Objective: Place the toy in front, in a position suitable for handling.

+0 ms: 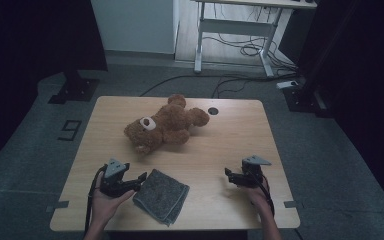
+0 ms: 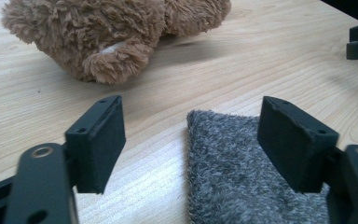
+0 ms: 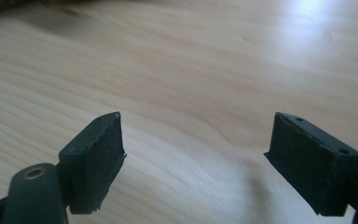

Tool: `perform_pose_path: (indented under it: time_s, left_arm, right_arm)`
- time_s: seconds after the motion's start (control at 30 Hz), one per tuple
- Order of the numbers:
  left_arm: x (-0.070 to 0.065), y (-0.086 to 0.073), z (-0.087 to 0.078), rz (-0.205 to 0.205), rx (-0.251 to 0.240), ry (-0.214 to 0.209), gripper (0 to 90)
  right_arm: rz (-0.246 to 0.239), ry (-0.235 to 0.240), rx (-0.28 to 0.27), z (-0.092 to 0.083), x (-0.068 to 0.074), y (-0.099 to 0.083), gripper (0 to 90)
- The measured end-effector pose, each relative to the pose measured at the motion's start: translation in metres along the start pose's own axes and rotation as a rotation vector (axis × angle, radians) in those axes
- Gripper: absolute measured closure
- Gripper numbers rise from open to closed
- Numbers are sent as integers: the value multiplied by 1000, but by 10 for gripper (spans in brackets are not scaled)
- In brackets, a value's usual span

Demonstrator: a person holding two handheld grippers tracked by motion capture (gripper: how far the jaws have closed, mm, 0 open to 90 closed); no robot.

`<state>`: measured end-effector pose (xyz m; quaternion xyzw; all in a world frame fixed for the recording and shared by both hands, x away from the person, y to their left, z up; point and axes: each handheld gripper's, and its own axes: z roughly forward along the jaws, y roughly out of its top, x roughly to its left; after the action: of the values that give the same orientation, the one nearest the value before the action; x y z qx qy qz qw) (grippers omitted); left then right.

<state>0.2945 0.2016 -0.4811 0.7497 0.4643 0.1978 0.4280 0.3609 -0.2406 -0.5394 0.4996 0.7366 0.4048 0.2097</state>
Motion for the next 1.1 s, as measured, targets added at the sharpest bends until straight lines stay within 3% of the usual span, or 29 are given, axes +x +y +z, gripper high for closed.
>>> perform_pose_path:
  time_s: [0.13, 0.27, 0.33, 0.4, 0.5, 0.63, 0.73, 0.93, 1.1]
  left_arm:
    - [1, 5, 3, 27, 0, 22, 209]
    - [6, 10, 7, 35, -8, 52, 204]
    - [8, 11, 9, 33, -8, 55, 197]
    - [15, 13, 15, 17, -14, 32, 196]
    - [17, 15, 21, 25, -3, 27, 193]
    - [19, 23, 29, 28, 4, 36, 211]
    - [23, 30, 30, 15, -4, 40, 211]
    - [27, 35, 31, 6, -25, 38, 219]
    - [32, 39, 40, 11, 12, 54, 205]
  right_arm:
    - [-29, 26, -8, 3, 10, 8, 176]
    - [-19, 56, -10, 9, 15, 17, 173]
    - [-14, 64, -12, 11, 16, 19, 173]
    - [-14, 82, -5, 21, 20, 27, 171]
    - [-39, 86, 7, 29, 26, 34, 172]
    - [-29, 98, 17, 38, 30, 43, 174]
    - [-18, 113, 13, 40, 34, 51, 180]
    - [-45, 140, 11, 37, 44, 67, 185]
    - [-30, 158, -9, 38, 43, 76, 187]
